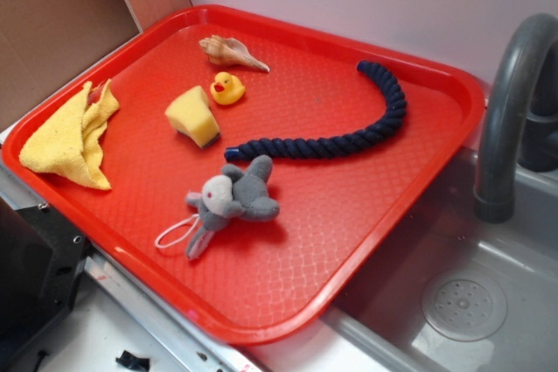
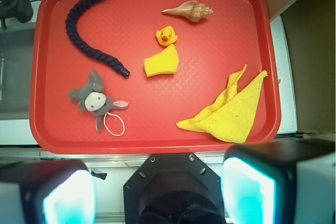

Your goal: Grab the blue rope.

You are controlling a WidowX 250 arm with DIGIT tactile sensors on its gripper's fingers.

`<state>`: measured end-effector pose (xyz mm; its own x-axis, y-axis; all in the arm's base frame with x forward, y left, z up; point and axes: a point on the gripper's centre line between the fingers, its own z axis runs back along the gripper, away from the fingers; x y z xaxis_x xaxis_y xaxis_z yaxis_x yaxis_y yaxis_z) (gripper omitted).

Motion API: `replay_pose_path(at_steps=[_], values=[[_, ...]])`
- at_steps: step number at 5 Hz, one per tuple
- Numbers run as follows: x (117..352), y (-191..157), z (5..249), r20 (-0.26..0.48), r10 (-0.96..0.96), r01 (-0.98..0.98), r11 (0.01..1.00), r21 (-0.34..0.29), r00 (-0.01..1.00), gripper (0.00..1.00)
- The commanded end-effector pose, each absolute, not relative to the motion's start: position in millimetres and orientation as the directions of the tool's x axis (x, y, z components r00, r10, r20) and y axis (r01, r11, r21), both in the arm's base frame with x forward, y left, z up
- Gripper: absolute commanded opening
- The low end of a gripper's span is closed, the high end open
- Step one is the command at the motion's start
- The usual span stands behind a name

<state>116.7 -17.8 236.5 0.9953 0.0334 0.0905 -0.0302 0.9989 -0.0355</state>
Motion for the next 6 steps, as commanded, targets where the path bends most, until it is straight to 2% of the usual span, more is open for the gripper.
replay_pose_path(at_steps=[1, 2, 3, 4, 5, 6], values=[[116.7, -17.8, 236.5, 0.091, 0.033, -0.030, 0.999, -0.035, 0.995, 1.00], [135.4, -26.6, 225.7, 0.136, -0.065, 0.066, 0.998, -0.003, 0.989, 1.00], [159.9, -42.1, 213.2, 0.184, -0.231, 0.222, 0.973, 0.068, 0.955, 1.00], [190.5, -64.6, 192.3, 0.211, -0.391, 0.380, 0.921, 0.091, 0.896, 1.00], [216.5, -83.6, 174.3, 0.226, -0.512, 0.505, 0.858, 0.091, 0.829, 1.00], [247.0, -107.7, 139.1, 0.255, -0.568, 0.582, 0.813, 0.025, 0.783, 1.00]])
